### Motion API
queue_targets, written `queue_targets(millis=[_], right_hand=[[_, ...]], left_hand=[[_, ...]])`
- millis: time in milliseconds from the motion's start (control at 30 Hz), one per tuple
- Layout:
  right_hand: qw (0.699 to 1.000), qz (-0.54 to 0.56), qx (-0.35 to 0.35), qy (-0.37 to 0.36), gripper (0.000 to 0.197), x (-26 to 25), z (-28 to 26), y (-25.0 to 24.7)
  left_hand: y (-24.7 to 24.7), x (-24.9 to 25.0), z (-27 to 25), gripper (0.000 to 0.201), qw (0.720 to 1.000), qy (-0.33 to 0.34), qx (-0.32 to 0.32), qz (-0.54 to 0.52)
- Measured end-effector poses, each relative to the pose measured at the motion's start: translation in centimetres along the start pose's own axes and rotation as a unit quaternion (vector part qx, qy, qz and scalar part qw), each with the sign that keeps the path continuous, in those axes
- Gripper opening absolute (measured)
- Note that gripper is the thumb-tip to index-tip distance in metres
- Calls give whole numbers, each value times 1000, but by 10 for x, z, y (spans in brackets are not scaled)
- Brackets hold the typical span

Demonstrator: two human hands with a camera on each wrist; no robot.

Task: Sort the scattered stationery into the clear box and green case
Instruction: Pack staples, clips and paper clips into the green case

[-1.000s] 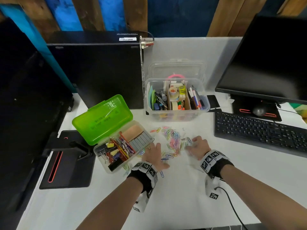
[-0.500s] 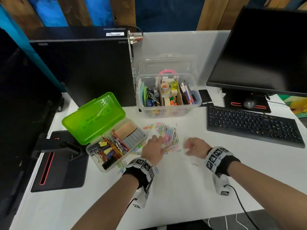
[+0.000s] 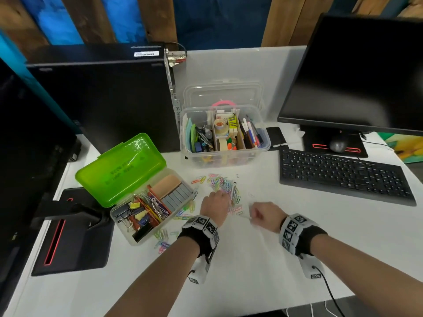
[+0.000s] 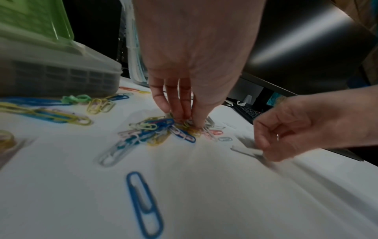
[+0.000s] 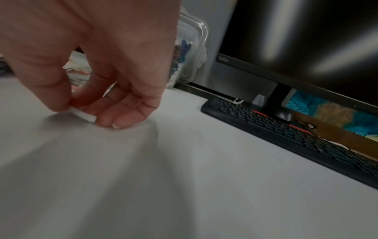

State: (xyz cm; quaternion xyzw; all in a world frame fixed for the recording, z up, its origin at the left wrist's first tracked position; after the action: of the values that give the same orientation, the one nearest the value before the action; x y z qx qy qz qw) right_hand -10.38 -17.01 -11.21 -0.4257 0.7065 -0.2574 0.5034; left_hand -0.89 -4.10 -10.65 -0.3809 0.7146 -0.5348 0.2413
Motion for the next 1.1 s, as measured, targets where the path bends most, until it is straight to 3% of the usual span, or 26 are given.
queue_targets(millis=[133, 267, 367, 500, 667, 733, 800, 1100], right_hand=[[986, 149, 73, 21, 25, -2, 13, -34], [971, 228, 50, 57, 35, -4, 33, -40], [955, 279, 38, 97, 27, -8, 44, -35], [931, 316, 62, 170, 31, -9, 53, -33], [924, 311, 64, 213, 35, -7, 62, -28], [941, 245, 75, 221, 28, -5, 63, -26], [953, 191, 66, 227, 35, -5, 65, -24], [950, 188, 52, 245, 26, -5, 73, -15]], left_hand=[[-13, -12, -3, 26, 999, 38, 15, 31], [-18, -30, -3, 35, 997, 62, -21, -33], [-15, -39, -4, 28, 995, 72, -56, -38], [-11, -48, -3, 20, 994, 47, -66, -78], [-16, -48, 1, 10, 975, -42, -19, -215], [-17, -46, 6, 12, 960, -91, -8, -264], [-18, -43, 10, 13, 951, -129, 6, -280], [-21, -26, 24, 5, 933, -179, 5, -311]])
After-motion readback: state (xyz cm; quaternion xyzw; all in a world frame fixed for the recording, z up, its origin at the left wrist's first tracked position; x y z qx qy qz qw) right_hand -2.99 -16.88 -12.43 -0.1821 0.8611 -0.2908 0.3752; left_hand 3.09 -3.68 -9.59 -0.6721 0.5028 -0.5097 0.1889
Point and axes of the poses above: each hand's wrist, its own z-axis towards the middle knuckle, its own y-axis out of the palm, x = y × z, the point moved 5 cm from there along z, towards the middle knuckle, and after that the axes turned 13 degrees about -y, right-handed, at the moved point
